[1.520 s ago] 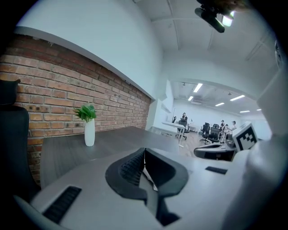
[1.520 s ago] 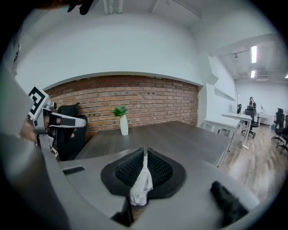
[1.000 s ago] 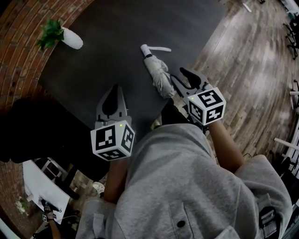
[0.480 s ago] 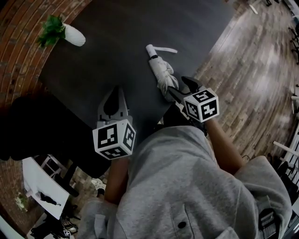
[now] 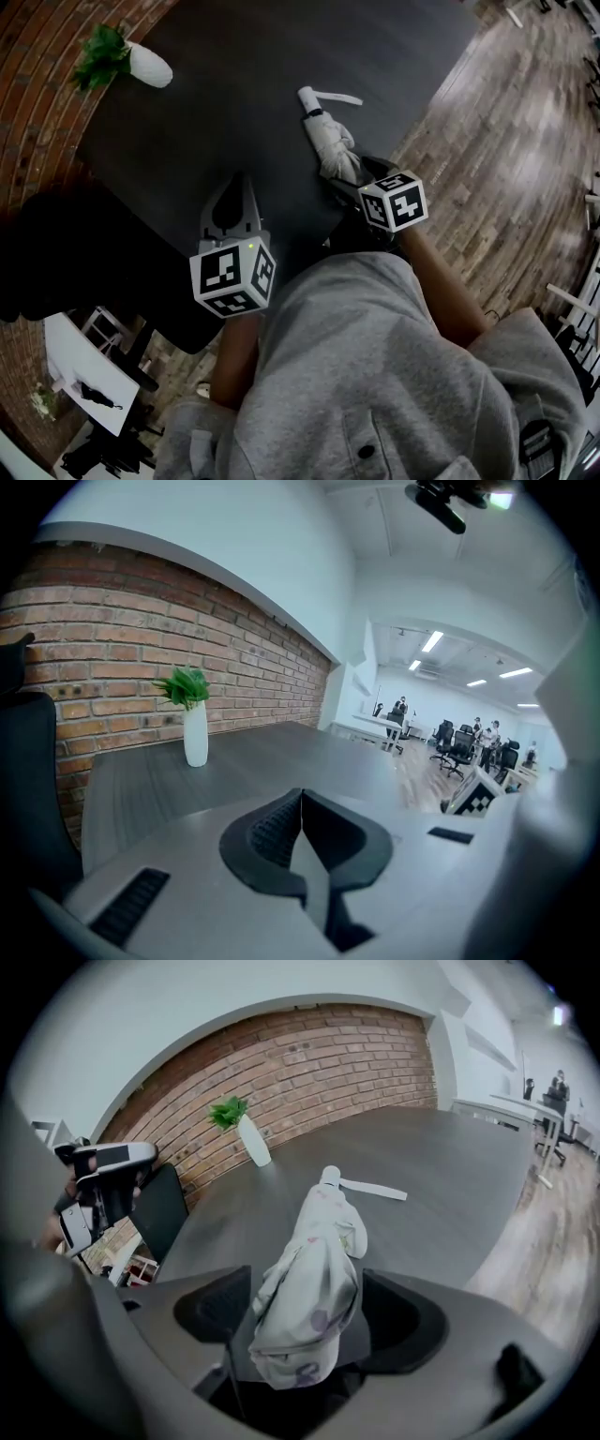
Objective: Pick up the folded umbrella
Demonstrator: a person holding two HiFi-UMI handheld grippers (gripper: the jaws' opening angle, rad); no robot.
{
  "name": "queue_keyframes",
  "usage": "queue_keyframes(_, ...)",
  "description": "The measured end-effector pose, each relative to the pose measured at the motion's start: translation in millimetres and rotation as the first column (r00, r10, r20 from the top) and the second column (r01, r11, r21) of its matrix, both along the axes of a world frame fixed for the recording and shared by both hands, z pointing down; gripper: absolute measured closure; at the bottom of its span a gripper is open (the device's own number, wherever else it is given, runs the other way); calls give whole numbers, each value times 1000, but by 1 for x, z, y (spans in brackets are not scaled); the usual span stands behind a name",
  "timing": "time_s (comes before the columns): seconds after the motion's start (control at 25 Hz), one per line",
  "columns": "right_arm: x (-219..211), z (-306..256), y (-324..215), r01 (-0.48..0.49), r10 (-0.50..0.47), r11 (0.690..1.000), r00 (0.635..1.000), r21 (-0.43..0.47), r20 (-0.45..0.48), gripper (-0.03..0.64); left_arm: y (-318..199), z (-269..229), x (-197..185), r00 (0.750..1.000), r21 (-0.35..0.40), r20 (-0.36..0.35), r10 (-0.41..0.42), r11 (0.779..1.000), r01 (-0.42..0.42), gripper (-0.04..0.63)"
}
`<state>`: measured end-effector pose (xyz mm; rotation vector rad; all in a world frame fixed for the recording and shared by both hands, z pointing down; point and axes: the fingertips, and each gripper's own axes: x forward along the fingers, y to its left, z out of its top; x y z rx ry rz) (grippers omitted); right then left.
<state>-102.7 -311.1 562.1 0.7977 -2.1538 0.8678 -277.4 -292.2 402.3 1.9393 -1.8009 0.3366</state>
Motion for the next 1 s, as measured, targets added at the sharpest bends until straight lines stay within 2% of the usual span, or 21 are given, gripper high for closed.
queue_keyframes(0.32,-12,32,3,32,-40,995,996,-97,-85,278,1,7,-10,1000,-31,-7,-27,999,27,580)
queue_keyframes(0.44,-15,38,0,51,-70,990,986,-130,-148,278,0,9,-17,999,-39,-11,-39,998,38,580)
queue_keyframes(0.6,-26,41,1,63,-87,990,976,-126,-198,279,-1,13,-20,999,-46,-14,-47,998,46,580)
queue_keyframes(0.72,-20,51,6,81,-111,991,943,-107,-314,279,-2,14,-17,999,-49,-19,-44,998,43,580)
queue_keyframes(0.8,-12,53,3,89,-111,993,928,-76,-355,281,-2,13,-15,999,-47,-23,-39,998,38,580)
queue_keyframes(0.84,-8,52,2,88,-106,994,927,-66,-360,289,-2,13,-13,999,-44,-25,-36,998,35,580)
queue_keyframes(0.92,-1,50,-2,82,-95,995,935,-54,-343,370,-1,11,-11,999,-37,-26,-31,999,30,580)
queue_keyframes(1.0,0,48,-4,63,-79,996,957,-65,-279,400,0,8,-10,999,-28,-24,-28,999,27,580)
